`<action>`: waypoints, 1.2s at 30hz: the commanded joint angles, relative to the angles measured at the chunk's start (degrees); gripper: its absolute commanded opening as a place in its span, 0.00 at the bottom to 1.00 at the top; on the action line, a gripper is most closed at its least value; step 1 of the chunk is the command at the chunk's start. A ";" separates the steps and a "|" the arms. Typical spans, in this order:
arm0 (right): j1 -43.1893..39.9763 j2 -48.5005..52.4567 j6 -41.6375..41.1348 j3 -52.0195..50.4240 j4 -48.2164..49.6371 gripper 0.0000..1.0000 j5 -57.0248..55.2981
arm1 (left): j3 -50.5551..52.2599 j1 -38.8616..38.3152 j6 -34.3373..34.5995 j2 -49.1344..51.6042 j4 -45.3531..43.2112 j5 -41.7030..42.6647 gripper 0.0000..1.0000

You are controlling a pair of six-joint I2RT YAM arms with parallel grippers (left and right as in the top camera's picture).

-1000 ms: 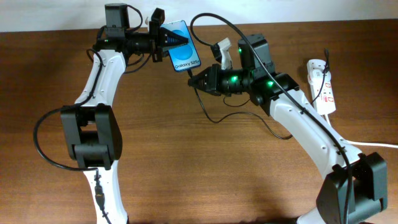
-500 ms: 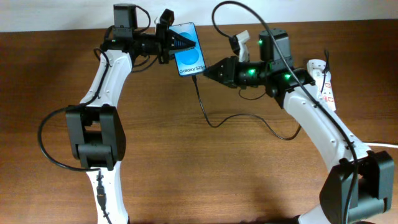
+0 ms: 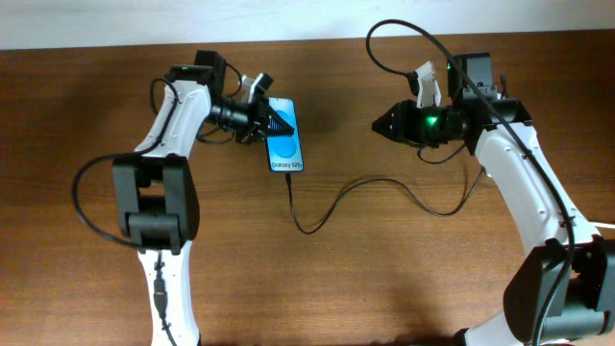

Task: Plug charger to phone and switch on socket
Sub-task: 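Release the cable and lower the phone onto the table with the left gripper, then move the right gripper to the power strip switch beside the charger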

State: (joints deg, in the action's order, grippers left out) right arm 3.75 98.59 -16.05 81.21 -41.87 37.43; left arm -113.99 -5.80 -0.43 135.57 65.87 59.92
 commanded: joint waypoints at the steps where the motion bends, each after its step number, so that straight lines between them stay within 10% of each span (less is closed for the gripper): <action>1: 0.42 -1.16 0.81 0.55 -0.02 0.29 -0.66 | -0.37 0.11 -1.84 3.19 0.46 -4.15 0.00; 10: 0.42 -1.16 0.81 0.55 -1.68 0.29 -0.68 | -0.37 0.15 -1.75 4.24 0.66 -22.45 0.00; 26: 0.37 -1.18 1.16 0.85 -3.39 0.28 -1.31 | -1.66 0.70 -2.27 4.17 0.96 -32.37 0.45; 36: -10.69 -16.35 15.21 15.96 -25.55 0.39 -4.52 | -37.44 4.48 -8.31 -13.44 12.83 -32.79 0.59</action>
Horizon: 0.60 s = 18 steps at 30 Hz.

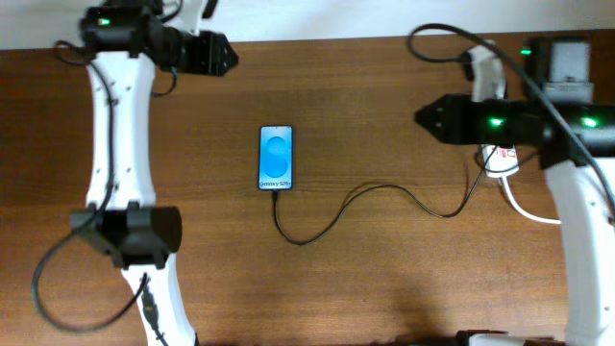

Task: Plug charger to phone and switch on socket
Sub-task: 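Move the right gripper to the power strip switch beside the charger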

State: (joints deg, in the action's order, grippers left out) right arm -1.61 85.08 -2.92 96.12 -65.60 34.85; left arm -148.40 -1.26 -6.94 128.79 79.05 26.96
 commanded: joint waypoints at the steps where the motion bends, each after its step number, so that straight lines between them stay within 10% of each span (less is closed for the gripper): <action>1: -8.63 -3.37 2.08 1.05 -3.37 0.39 -4.04 | -3.04 -0.07 -1.79 -8.57 -0.17 0.15 0.72; 5: -18.60 -1.51 1.55 1.03 -6.64 0.62 -16.09 | -2.84 -0.07 -1.77 -9.88 2.23 -0.48 0.99; 18: -27.91 12.13 -2.14 0.96 1.05 0.64 -23.91 | -2.82 -0.68 -1.75 -9.88 2.32 0.17 0.99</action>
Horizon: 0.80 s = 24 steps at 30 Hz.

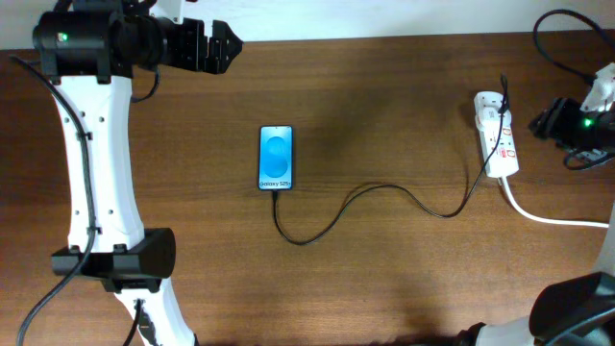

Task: Plug charger to phone and switch on socket
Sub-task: 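Move the right gripper to the power strip switch beside the charger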

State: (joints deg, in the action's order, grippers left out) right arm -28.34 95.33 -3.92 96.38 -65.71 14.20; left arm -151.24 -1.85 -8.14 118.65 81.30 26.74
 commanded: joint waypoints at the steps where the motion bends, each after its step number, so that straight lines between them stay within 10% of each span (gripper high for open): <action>1: -1.66 3.80 -1.31 0.70 2.69 0.64 -3.54 | 0.02 -0.09 -0.55 0.26 0.07 0.39 0.99; 6: -1.68 14.82 -5.14 0.70 9.94 0.79 -4.66 | 0.02 -0.35 -0.55 0.26 0.07 0.39 0.99; 24: 2.23 27.91 2.73 0.68 22.67 0.84 -12.11 | 0.02 -0.35 -0.55 0.26 0.07 0.39 0.99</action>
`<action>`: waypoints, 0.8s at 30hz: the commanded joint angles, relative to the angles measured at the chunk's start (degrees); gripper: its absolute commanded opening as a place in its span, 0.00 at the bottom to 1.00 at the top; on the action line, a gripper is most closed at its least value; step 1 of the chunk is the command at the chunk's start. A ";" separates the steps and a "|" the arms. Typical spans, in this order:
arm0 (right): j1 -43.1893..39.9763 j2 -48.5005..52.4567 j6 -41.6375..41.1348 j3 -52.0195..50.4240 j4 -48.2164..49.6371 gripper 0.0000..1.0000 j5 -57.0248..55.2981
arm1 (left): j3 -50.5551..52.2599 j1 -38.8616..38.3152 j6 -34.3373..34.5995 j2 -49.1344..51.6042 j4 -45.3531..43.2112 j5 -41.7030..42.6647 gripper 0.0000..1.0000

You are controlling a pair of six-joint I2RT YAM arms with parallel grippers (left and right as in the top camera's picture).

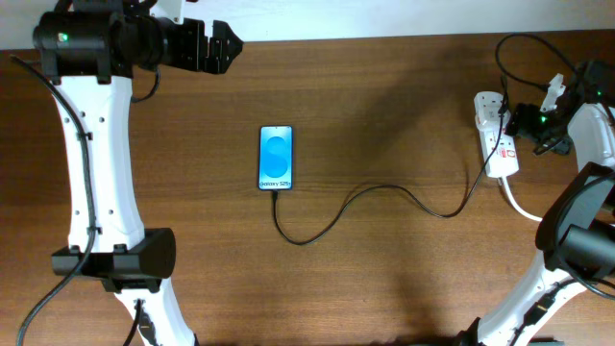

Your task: Plug charger to phone and switch on socket

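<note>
The phone (276, 158) lies face up mid-table, its screen lit blue. A black charger cable (384, 188) runs from the phone's near end in a loop across the table to the white socket strip (494, 144) at the right. My right gripper (516, 121) sits against the right side of the strip's far half; its fingers look shut with nothing in them. My left gripper (227, 46) hovers high over the table's far left edge, well away from the phone, and looks open and empty.
A white mains lead (538, 213) leaves the strip's near end toward the right edge. Black arm cables (509, 53) arch over the far right corner. The left arm's white links (91, 173) stretch along the left side of the table.
My right gripper was farther right, apart from the socket strip; now it is at the strip's right side. The left arm, phone and cable have not moved.
At first my left gripper was at the phone's far end, with the phone angled and the right gripper mid-table. Then both arms were pulled back and the phone lay straight with the cable in it. The right arm then stood at the right edge, and now is at the strip.
</note>
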State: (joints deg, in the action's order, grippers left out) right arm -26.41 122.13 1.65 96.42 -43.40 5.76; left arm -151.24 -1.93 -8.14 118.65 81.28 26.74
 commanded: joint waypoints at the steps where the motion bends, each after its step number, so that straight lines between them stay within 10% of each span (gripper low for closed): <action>1: 0.24 1.14 -2.99 0.63 0.55 0.84 -3.98 | 0.02 -0.26 -0.55 0.26 0.09 0.39 1.00; 24: 1.33 5.38 -0.20 0.61 6.34 0.84 -4.90 | 0.02 -0.26 -0.55 0.26 0.09 0.39 0.99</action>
State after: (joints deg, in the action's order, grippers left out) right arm -25.76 125.58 1.50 96.42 -37.17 0.82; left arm -151.24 -1.93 -8.14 118.65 81.28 26.74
